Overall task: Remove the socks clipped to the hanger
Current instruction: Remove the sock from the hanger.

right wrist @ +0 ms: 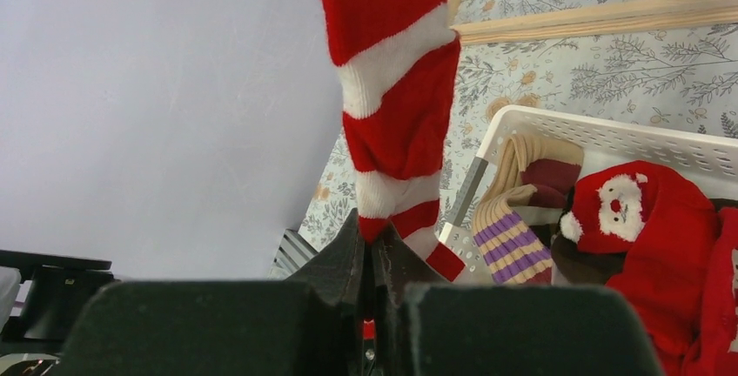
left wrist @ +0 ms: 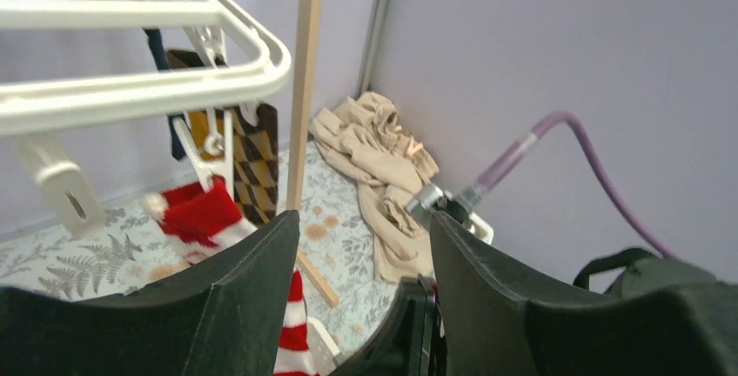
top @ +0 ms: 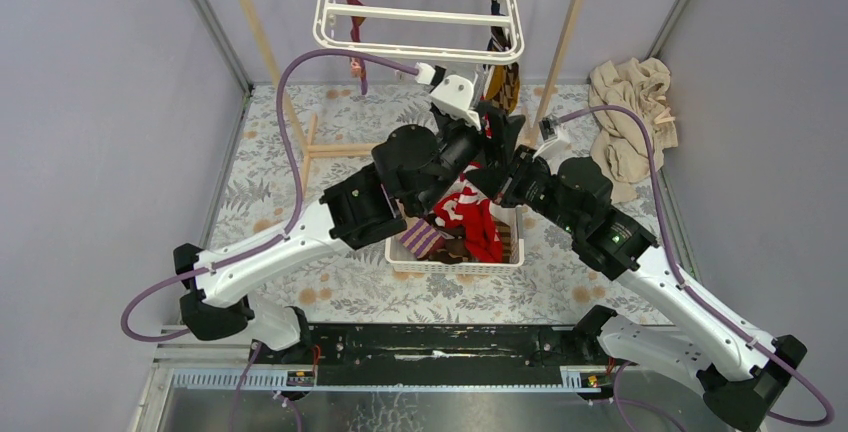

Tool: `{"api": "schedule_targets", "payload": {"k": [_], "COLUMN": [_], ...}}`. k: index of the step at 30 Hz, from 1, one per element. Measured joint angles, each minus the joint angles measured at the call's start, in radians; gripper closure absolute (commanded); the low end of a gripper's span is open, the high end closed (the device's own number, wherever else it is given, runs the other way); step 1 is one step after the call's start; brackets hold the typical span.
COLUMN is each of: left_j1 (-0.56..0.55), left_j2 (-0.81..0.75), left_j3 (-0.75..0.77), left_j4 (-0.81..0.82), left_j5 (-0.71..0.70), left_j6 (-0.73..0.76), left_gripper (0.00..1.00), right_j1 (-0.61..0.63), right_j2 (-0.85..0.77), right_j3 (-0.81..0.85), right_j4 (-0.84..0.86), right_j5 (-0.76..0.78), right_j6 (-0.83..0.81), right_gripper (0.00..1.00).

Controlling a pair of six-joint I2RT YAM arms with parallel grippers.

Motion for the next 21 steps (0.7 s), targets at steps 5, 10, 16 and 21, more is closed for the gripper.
{"api": "schedule_targets", "payload": {"k": [5, 10, 16, 21], "left_j1": [0.021, 0.102, 0.168, 0.168], "left_j2": [0.026, 0.044, 0.058, 0.066], "left_j3": [0.076, 0.112, 0.112, 0.112], "left_j4": [0.000, -0.013, -0.053, -0.055], "left_j5": [-0.049, -0.043, -0.011, 0.011], "left_j6": [0.021, 0.006, -0.022, -0.036], "left_gripper": [0.36, 0.38, 0.40, 0.43], "right_j1": [0.000, 0.000, 0.000, -0.001], "right_j2": [-0.006, -0.006, -0.005, 0.005], "right_j3": [0.000, 0.000, 0.000, 0.000], "right_j4": [-0.014, -0.019, -0.033, -0.032], "right_j5": [0.000, -0.001, -0.018, -0.027], "right_j6": [-0.005, -0.021, -0.035, -0.038], "right_gripper": [1.00, 1.00, 1.00, 1.00]}}
